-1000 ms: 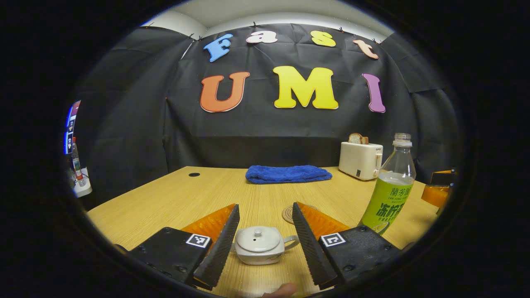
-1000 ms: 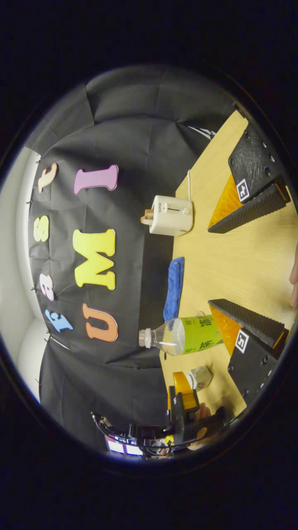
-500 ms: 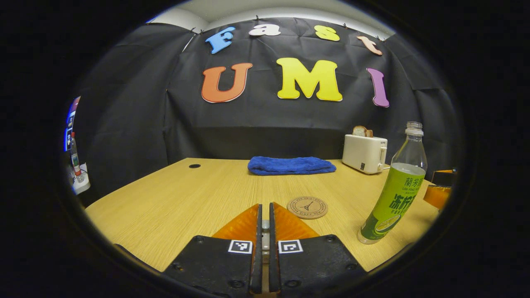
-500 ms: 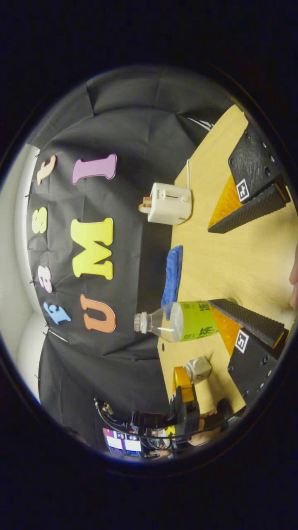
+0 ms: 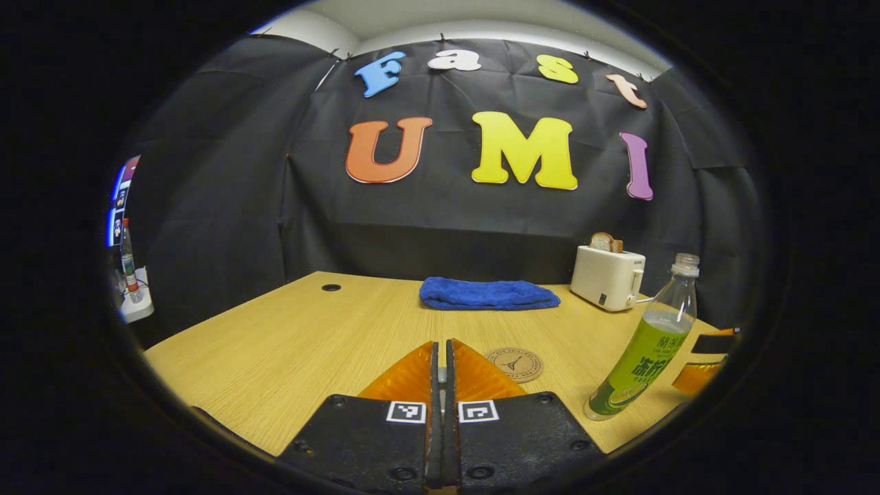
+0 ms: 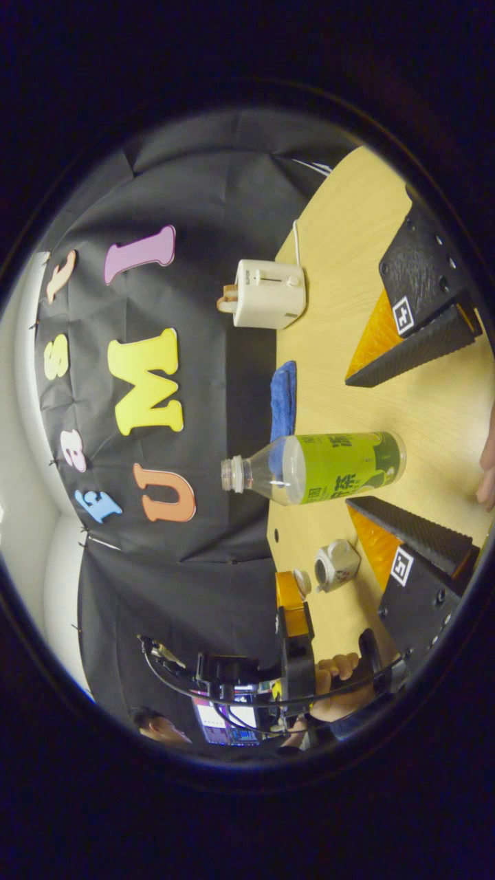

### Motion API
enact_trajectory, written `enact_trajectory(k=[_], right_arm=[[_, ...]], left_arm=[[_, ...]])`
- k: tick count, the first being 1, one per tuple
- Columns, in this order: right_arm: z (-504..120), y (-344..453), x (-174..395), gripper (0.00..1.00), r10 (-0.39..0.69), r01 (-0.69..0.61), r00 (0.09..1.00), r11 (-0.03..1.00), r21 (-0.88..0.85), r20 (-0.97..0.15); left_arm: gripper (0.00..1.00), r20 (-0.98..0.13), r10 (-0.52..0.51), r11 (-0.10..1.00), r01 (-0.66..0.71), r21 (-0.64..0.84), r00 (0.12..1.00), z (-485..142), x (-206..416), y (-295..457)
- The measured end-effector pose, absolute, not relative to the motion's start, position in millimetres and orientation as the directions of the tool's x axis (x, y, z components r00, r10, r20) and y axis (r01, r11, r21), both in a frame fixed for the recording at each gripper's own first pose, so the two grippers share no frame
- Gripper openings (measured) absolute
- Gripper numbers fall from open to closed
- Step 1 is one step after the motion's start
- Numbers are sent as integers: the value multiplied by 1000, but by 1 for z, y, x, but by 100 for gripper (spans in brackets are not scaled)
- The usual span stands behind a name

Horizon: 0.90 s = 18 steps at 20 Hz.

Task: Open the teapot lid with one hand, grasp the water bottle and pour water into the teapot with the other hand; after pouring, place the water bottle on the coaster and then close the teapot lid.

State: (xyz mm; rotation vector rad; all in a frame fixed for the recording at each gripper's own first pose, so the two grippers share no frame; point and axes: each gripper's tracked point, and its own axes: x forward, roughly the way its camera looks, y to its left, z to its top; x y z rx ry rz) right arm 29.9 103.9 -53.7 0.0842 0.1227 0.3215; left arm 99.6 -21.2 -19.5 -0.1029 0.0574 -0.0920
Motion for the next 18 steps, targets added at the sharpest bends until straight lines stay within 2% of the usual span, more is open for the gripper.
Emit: enact_trajectory(k=[2,6,14,15,16,18], right_arm=[[-55,119,31,95,343,-331,933,937,113,-109],[-60,136,43,96,347,-337,930,937,90,-123],[-66,153,66,97,322,-310,933,946,98,-160],[-66,155,67,94,322,-312,933,946,85,-159],[-67,155,67,96,318,-310,935,948,73,-154],[-69,155,68,93,305,-299,939,952,59,-157]], left_arm=[[3,-65,-83,987,72,-145,994,-15,93,-11],[4,-53,-61,990,54,-129,997,-1,78,4],[3,-41,-100,990,95,-106,994,6,51,2],[3,-42,-97,991,93,-97,994,5,50,2],[3,-39,-99,992,95,-88,994,4,48,4],[3,-31,-114,990,111,-85,993,6,43,1]])
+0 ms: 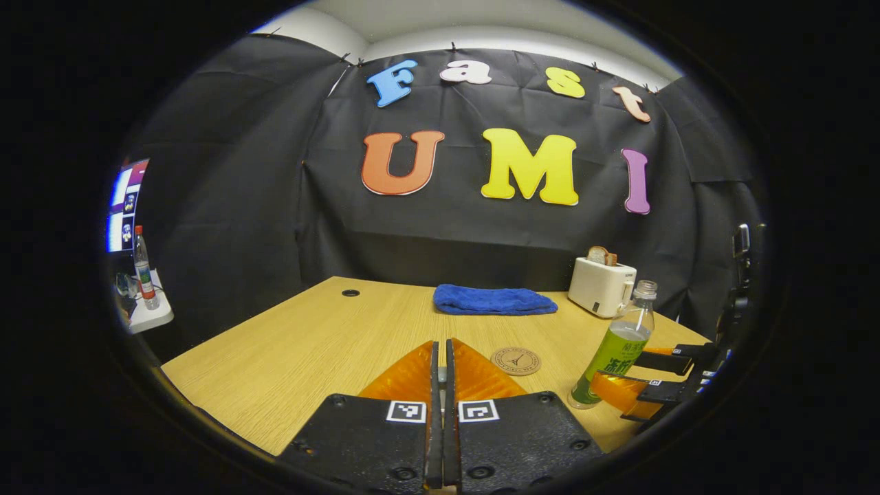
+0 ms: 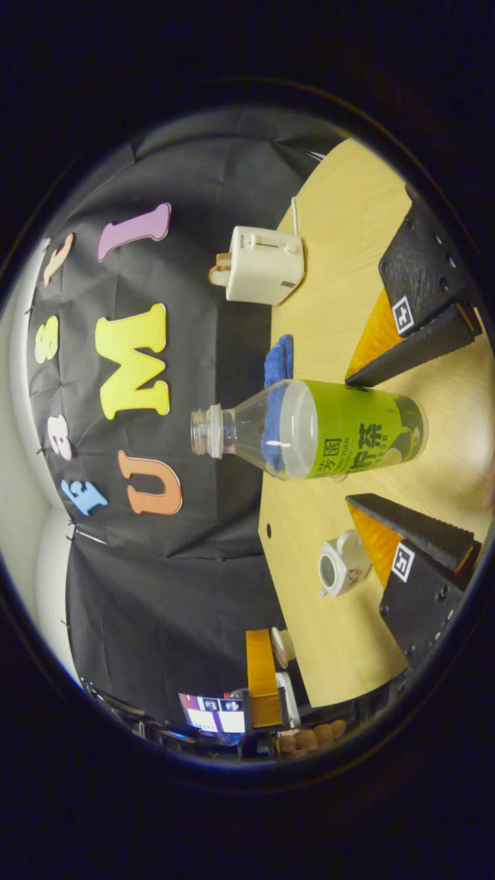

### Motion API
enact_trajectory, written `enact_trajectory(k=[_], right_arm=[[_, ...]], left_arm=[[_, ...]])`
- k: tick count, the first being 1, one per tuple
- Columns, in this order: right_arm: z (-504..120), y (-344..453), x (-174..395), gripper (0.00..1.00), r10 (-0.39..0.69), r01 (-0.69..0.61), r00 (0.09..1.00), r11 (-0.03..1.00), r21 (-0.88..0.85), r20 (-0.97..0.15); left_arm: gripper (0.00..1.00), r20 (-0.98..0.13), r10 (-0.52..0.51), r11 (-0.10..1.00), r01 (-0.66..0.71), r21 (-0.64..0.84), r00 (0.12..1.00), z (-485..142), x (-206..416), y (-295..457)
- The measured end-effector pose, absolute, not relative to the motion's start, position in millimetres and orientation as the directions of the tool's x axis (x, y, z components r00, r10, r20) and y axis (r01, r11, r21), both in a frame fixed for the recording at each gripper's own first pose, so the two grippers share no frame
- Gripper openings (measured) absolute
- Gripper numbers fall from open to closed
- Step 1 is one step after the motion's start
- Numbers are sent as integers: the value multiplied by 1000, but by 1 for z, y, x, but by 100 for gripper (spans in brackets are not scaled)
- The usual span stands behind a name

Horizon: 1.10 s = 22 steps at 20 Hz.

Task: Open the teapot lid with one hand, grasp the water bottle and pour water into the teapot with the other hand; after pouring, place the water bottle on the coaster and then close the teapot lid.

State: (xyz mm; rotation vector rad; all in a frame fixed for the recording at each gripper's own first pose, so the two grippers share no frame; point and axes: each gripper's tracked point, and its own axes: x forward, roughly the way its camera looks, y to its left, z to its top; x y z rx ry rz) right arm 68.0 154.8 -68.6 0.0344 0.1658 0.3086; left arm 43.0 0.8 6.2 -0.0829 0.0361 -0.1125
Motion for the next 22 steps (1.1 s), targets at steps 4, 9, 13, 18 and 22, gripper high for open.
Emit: enact_trajectory(k=[4,9,13,18,22], right_arm=[[-66,156,79,78,290,-282,944,957,73,-157],[-63,162,78,72,296,-292,943,955,45,-152],[-53,165,70,71,290,-299,947,953,-52,-136],[-34,158,67,70,205,-220,975,927,-303,-82],[-41,162,71,70,175,-200,980,874,-442,-96]], left_arm=[[3,-48,-129,986,123,-115,990,-1,42,-1],[4,-49,-133,986,127,-105,990,-4,38,1],[3,-37,-136,987,133,-92,990,-5,34,4],[3,-42,-140,987,136,-86,989,-12,33,10],[3,-42,-153,986,149,-77,987,-18,28,14]])
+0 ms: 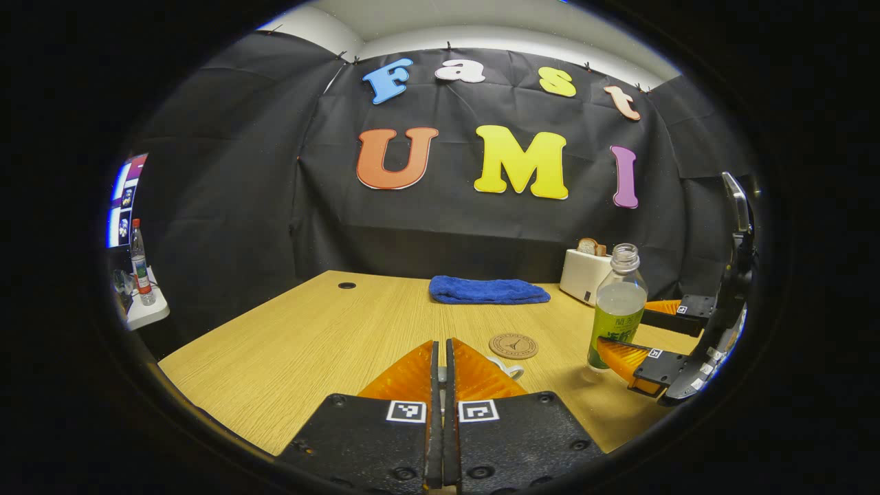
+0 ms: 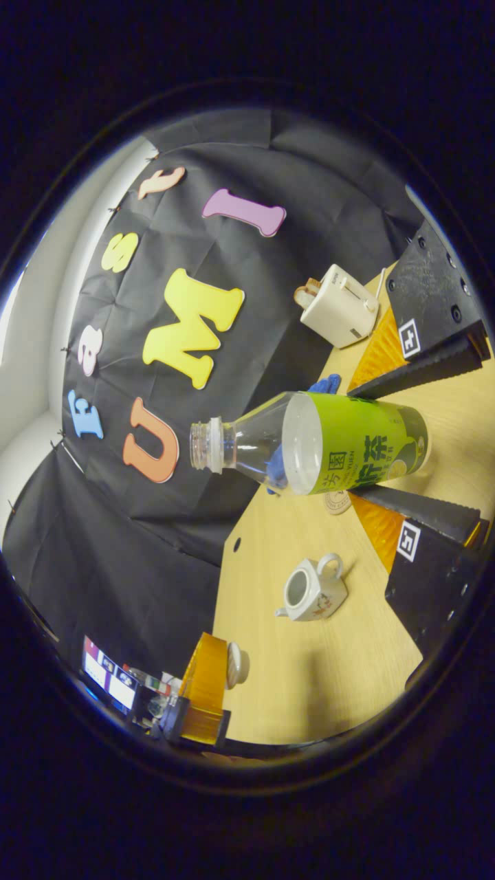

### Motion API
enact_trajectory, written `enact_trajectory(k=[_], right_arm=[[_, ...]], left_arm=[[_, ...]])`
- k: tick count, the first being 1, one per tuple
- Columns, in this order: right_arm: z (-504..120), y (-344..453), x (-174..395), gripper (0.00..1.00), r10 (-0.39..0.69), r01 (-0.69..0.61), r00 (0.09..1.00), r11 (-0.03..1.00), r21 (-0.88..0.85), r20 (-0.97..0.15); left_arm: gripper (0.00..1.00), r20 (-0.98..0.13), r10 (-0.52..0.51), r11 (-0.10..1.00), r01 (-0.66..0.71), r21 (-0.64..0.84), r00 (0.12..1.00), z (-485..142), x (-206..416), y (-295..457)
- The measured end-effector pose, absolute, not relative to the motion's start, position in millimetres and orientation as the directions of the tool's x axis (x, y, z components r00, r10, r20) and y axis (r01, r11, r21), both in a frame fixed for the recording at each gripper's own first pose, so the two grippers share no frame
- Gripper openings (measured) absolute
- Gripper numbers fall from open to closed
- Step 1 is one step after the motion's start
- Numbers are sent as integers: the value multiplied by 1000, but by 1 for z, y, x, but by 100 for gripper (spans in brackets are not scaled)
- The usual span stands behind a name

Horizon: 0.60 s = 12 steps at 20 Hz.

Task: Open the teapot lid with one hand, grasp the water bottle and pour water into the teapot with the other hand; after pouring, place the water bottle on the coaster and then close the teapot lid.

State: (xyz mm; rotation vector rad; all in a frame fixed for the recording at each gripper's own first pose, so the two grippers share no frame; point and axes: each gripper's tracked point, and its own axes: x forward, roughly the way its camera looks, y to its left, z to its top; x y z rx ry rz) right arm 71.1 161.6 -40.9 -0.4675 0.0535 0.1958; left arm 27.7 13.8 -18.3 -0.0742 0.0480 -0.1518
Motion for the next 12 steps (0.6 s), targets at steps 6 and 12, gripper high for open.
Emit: enact_trajectory(k=[6,12], right_arm=[[-53,172,84,71,150,-203,979,770,-605,-137],[-58,182,94,72,140,-216,976,674,-706,-166]], left_arm=[[3,-47,-152,986,149,-74,987,-27,24,23],[3,-64,-132,989,126,-81,989,-40,21,36]])
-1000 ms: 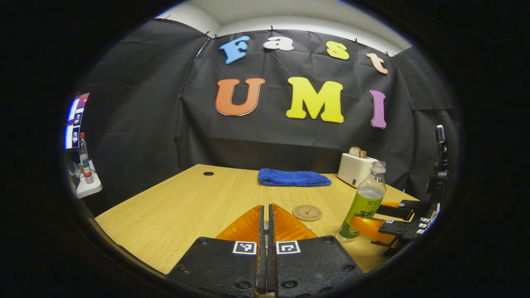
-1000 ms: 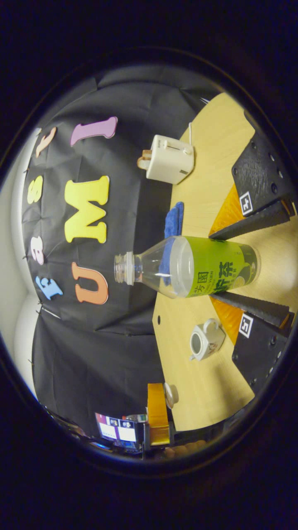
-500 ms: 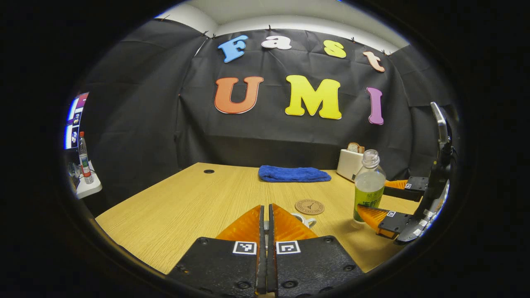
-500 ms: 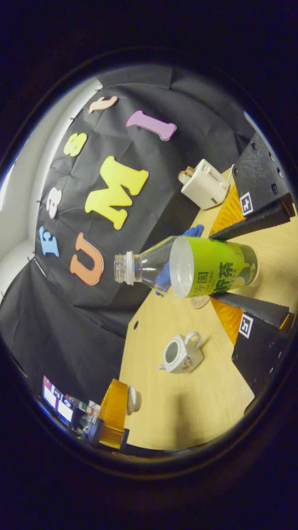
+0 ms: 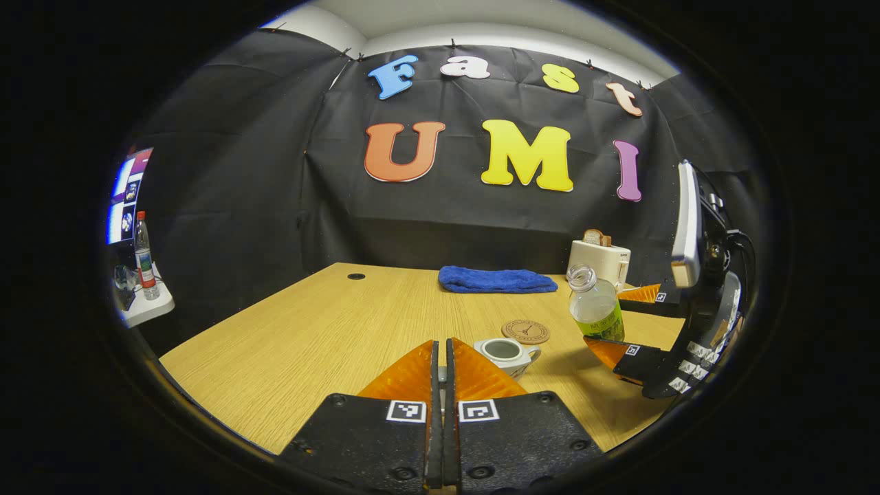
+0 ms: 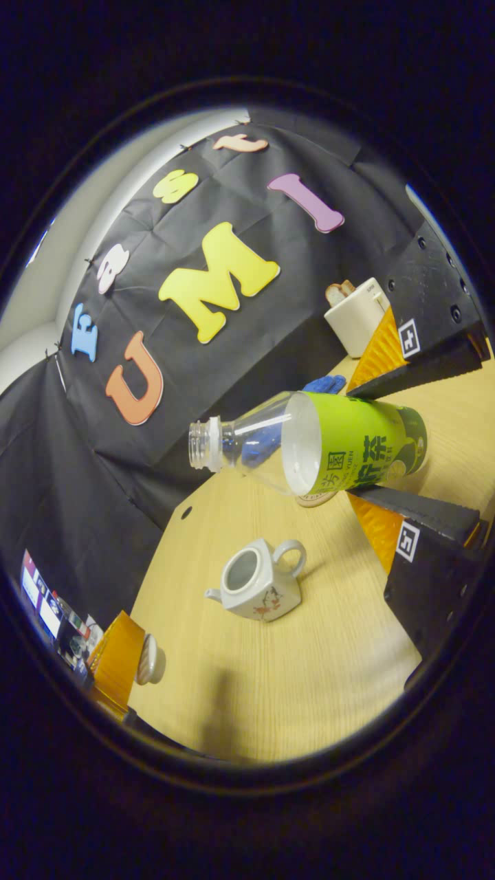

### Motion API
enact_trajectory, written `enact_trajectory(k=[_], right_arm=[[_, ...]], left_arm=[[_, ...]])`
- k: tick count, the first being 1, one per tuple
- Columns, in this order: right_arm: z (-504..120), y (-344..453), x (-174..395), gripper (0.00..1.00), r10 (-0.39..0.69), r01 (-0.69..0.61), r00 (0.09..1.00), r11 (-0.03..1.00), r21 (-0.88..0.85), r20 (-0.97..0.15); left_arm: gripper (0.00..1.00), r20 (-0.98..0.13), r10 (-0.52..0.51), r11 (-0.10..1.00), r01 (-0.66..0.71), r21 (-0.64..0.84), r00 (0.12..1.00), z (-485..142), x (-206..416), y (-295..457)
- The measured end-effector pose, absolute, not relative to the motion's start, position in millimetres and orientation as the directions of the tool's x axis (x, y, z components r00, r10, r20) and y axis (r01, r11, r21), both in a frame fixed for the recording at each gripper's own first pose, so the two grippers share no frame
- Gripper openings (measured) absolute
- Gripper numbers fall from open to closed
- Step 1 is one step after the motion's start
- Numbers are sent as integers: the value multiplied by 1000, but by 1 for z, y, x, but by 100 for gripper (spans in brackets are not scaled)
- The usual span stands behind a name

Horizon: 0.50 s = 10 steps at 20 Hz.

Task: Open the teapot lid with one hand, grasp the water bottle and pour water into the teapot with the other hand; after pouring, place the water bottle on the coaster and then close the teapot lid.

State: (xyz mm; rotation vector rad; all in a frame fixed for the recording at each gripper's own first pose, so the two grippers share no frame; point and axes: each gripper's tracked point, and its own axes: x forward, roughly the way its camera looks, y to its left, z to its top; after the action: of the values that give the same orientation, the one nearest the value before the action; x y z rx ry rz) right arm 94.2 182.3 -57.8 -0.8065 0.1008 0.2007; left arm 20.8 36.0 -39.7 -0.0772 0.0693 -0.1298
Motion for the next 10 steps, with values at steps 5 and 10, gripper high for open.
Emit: enact_trajectory(k=[5,10], right_arm=[[-58,182,104,72,97,-198,980,589,-784,-175],[-49,190,109,72,86,-162,987,433,-886,-138]], left_arm=[[3,-73,-123,989,116,-94,990,-48,17,44],[3,-95,-122,989,113,-91,988,-62,17,49]])
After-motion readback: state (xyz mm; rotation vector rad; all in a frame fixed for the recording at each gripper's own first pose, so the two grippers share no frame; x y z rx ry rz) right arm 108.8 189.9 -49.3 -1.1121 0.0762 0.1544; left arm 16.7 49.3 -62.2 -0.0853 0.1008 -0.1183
